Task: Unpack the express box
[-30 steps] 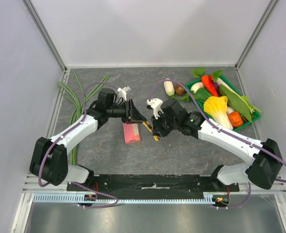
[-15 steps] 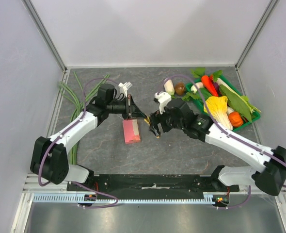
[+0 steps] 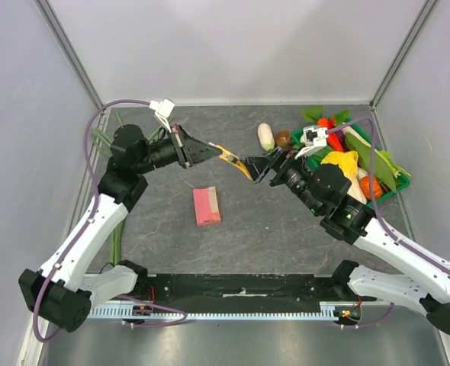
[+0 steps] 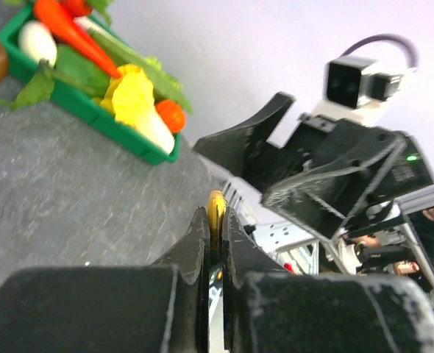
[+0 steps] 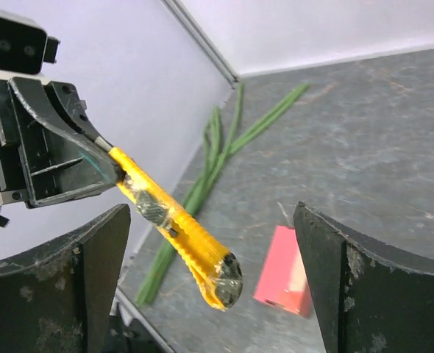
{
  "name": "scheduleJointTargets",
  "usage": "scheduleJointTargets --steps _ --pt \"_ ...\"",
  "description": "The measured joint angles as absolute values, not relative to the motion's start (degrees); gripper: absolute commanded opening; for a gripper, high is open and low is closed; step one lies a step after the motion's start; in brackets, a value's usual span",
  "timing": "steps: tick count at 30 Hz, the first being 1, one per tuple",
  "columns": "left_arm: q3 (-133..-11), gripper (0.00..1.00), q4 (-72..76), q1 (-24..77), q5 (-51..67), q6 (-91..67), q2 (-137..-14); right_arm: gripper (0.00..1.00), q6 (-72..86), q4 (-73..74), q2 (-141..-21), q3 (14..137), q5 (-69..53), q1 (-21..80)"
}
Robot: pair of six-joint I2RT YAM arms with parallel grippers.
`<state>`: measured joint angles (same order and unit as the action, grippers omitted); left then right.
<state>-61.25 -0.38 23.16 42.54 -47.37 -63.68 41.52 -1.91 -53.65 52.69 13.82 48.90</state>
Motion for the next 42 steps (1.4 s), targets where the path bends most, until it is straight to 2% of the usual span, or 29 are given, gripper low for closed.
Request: scheduleJointTargets --steps 9,13,20,30,36,42 --pt "-59.35 0.02 8.64 23.16 33.47 -62.35 -55.83 0.98 49.21 -17.37 -55.77 51.70 5.78 48.90" --pt "-56.34 0.02 12.75 23.42 30.02 -67.44 -53.39 0.84 52.95 -24.16 -57.14 51.70 1.15 48.90" --pt "-50.33 0.02 21.87 25.50 25.78 -72.77 -52.73 0.71 57.67 -29.45 -62.13 53.54 -5.04 49.04" --pt "-43.31 0.02 30.48 27.49 21.19 -74.24 -49.45 0.61 59.00 -29.95 -62.98 53.74 -5.10 49.76" --pt "-42.70 0.02 31.94 27.49 21.06 -74.32 -49.39 0.51 59.18 -29.65 -64.03 54.76 -5.04 49.78" --pt "-41.23 0.02 33.08 27.49 21.06 -74.67 -49.32 0.48 59.61 -29.50 -65.30 54.92 -4.67 49.78"
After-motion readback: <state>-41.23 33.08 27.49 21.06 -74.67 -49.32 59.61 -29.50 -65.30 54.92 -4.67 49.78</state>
